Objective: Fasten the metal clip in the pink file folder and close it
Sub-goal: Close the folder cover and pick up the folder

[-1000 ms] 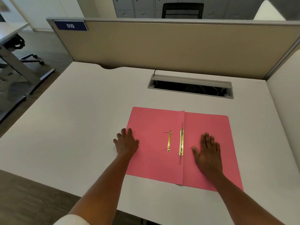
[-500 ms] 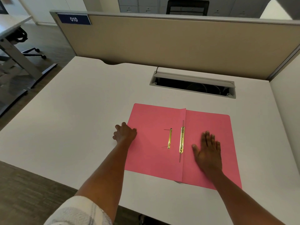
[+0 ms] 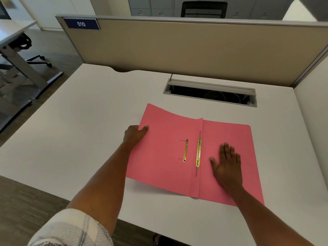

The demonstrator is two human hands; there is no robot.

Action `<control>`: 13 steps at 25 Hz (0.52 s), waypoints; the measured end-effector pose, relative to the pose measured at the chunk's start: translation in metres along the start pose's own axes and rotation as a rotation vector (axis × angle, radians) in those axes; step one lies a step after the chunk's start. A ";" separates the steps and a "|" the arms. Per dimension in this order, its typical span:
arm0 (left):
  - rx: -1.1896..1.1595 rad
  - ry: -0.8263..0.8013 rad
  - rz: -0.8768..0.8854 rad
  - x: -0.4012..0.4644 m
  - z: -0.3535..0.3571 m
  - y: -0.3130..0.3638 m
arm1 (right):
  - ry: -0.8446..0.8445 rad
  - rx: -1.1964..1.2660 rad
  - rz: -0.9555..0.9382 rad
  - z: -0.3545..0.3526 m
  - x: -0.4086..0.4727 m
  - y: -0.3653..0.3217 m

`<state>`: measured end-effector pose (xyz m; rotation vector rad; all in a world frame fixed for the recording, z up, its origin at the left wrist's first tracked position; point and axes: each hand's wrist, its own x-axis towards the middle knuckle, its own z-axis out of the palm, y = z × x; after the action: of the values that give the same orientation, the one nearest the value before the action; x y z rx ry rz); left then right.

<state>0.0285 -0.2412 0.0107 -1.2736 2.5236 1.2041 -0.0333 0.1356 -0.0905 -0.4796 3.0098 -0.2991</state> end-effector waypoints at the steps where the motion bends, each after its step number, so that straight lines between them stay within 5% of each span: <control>1: -0.133 -0.061 0.009 -0.002 -0.004 0.004 | 0.004 0.003 -0.002 -0.001 0.000 0.000; 6: -0.599 -0.332 -0.042 -0.020 -0.027 0.024 | -0.013 0.017 -0.004 -0.001 0.000 0.001; 13: -0.776 -0.516 0.048 -0.042 -0.027 0.057 | -0.065 0.064 -0.035 -0.002 0.003 0.009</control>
<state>0.0229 -0.2118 0.0805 -0.8016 1.7671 2.2878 -0.0396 0.1434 -0.0909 -0.5256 2.9214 -0.3728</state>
